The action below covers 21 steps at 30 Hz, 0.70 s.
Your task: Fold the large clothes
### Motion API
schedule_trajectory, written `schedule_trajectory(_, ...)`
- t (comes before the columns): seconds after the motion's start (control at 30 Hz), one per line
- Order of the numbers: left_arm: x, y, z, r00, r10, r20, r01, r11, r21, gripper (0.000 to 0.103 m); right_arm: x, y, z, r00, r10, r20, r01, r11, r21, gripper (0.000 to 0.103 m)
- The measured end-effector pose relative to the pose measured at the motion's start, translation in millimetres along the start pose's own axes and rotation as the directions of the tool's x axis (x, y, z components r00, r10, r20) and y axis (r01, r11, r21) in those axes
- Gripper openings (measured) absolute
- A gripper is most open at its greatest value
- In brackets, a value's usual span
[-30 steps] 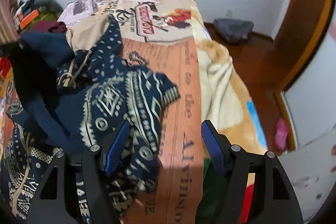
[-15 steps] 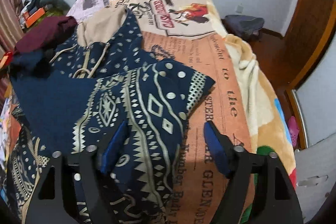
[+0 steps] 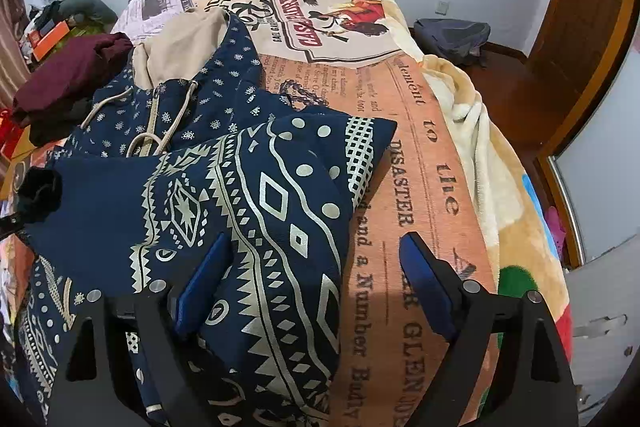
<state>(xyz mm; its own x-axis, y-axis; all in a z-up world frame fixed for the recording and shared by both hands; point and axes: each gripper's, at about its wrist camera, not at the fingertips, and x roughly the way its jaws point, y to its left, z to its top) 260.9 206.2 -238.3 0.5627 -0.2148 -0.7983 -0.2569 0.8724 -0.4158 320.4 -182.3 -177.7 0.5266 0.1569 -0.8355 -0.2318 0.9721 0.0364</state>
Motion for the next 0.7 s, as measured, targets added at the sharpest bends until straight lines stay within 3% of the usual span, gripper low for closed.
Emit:
schedule_trajectory(0.07, -7.3, 16.9, 0.0, 0.996, -0.094, 0.013, 0.095, 0.99, -0.104, 0.033, -0.2, 1.7, -0.8, 1.0, -0.009, 0.006, 0.009, 1.0, -0.003, 0.085)
schedule_trajectory(0.13, -8.6, 34.2, -2.0, 0.984, -0.177, 0.03, 0.179, 0.961, -0.211, 0.033, -0.4, 1.5, -1.7, 1.0, -0.009, 0.011, 0.009, 1.0, -0.002, 0.085)
schedule_trajectory(0.23, -9.4, 50.2, -1.2, 0.978, -0.206, 0.043, 0.21, 0.935, -0.286, 0.033, -0.6, 0.8, -1.9, 1.0, -0.005, 0.014, 0.005, 1.0, 0.001, 0.085)
schedule_trajectory(0.3, -13.5, 55.4, -1.7, 0.99, -0.13, 0.055, 0.141, 0.945, -0.296, 0.032, -0.6, 0.6, -2.3, 1.0, -0.007, 0.016, 0.007, 1.0, 0.003, 0.085)
schedule_trajectory(0.4, -19.9, 53.9, 0.2, 0.997, 0.063, 0.046, -0.051, 0.973, -0.226, 0.032, -1.1, 1.0, -3.5, 1.0, -0.008, 0.022, 0.008, 1.0, 0.009, 0.085)
schedule_trajectory(0.53, -26.6, 37.5, 0.4, 0.973, 0.226, 0.039, -0.222, 0.972, -0.077, 0.032, -2.1, 1.6, -2.4, 1.0, -0.008, 0.016, 0.008, 1.0, 0.013, 0.085)
schedule_trajectory(0.7, -39.1, -8.9, 5.8, 0.931, 0.342, 0.125, -0.358, 0.921, 0.151, 0.033, -7.6, 3.1, 11.7, 1.0, 0.008, -0.012, -0.008, 1.0, 0.001, 0.085)
